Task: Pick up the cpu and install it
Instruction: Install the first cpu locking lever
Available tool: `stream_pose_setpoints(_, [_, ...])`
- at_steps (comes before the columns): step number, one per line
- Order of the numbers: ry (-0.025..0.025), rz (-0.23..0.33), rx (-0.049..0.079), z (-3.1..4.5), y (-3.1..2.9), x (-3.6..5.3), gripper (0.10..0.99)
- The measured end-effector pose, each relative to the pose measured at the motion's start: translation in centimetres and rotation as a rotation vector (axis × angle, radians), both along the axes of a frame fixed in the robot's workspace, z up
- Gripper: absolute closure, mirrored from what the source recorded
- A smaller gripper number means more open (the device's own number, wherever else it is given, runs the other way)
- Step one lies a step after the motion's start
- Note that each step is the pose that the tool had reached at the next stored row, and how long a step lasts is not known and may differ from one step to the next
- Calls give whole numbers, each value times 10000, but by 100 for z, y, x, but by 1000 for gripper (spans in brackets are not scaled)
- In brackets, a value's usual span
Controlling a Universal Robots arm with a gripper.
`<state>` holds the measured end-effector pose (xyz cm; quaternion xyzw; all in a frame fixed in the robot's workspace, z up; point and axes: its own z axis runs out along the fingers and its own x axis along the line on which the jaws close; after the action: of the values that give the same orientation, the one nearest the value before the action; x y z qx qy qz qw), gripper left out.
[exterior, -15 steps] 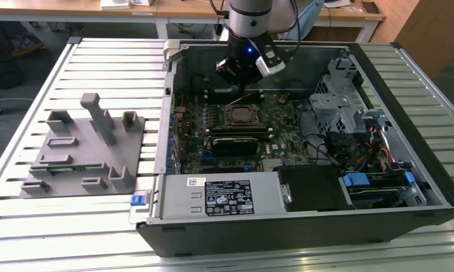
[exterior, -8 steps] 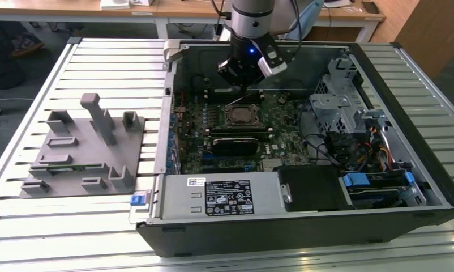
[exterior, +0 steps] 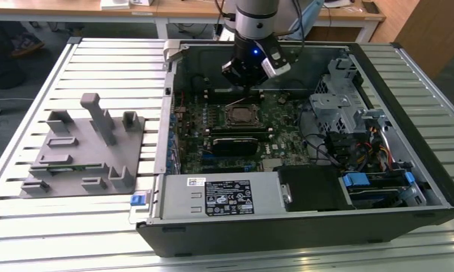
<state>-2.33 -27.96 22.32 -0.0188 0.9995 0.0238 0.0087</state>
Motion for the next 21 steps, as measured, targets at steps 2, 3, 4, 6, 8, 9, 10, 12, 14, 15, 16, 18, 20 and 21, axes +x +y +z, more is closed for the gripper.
stream_pose_setpoints(2, [1,0,-1,-12,0,17,980])
stream_pose_setpoints(3, [1,1,-3,-20,0,23,980])
stream_pose_setpoints(4, [1,0,-4,-26,0,26,980])
stream_pose_setpoints(6, [1,-1,-8,-42,0,28,980])
stream_pose_setpoints(8, [1,1,-20,-61,0,33,980])
stream_pose_setpoints(9, [2,0,-31,-73,0,34,980])
stream_pose_setpoints(10, [5,0,-39,-85,0,36,980])
stream_pose_setpoints(12, [10,1,-48,-110,0,39,980])
stream_pose_setpoints(14, [15,1,-56,-133,0,43,980])
stream_pose_setpoints(15, [16,0,-61,-142,0,46,980])
stream_pose_setpoints(16, [17,0,-67,-152,0,47,980])
stream_pose_setpoints(18, [18,0,-82,-170,0,52,980])
stream_pose_setpoints(20, [17,0,-99,-190,0,56,980])
stream_pose_setpoints(21, [18,-1,-106,-199,0,58,980])
